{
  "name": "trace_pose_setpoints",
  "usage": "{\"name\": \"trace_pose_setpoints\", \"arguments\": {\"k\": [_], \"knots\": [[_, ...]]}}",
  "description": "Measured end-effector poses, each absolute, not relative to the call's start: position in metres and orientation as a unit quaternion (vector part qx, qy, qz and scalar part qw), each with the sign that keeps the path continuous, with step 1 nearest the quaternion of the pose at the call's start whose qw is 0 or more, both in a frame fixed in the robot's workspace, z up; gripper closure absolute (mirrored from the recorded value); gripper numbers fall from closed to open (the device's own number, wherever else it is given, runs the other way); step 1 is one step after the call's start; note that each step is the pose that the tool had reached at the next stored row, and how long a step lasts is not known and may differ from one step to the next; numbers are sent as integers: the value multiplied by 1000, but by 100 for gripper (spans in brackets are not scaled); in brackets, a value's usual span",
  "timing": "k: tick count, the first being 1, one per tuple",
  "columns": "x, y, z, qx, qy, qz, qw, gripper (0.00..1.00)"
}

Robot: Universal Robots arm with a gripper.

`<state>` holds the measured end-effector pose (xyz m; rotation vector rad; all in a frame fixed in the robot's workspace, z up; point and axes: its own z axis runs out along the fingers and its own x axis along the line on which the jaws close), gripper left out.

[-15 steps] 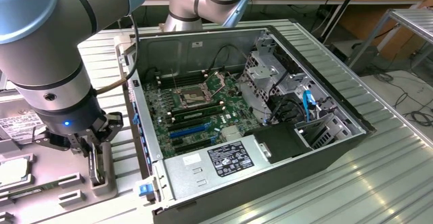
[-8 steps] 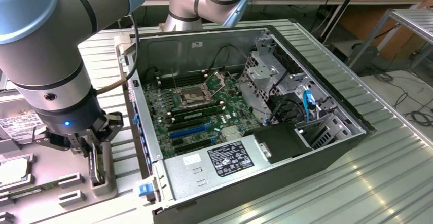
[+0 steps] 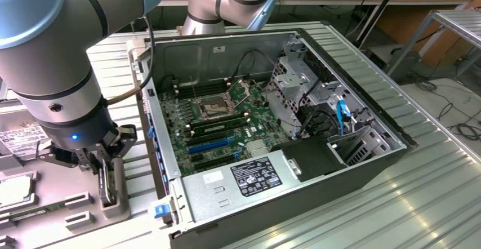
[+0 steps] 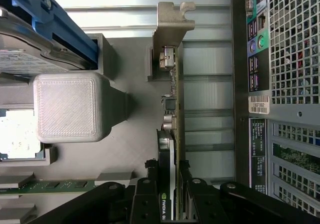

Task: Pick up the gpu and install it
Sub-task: 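Pick up the gpu and move the gpu toward the slot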

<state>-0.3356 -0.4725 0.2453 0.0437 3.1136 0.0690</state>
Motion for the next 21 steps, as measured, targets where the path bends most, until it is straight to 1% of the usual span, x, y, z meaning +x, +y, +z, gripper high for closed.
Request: {"name": "trace_pose_setpoints", "arguments": {"k": [5,21], "knots": [[-336,-472,246,14,1000,22,13,73],[-336,-472,266,14,1000,22,13,73]]}}
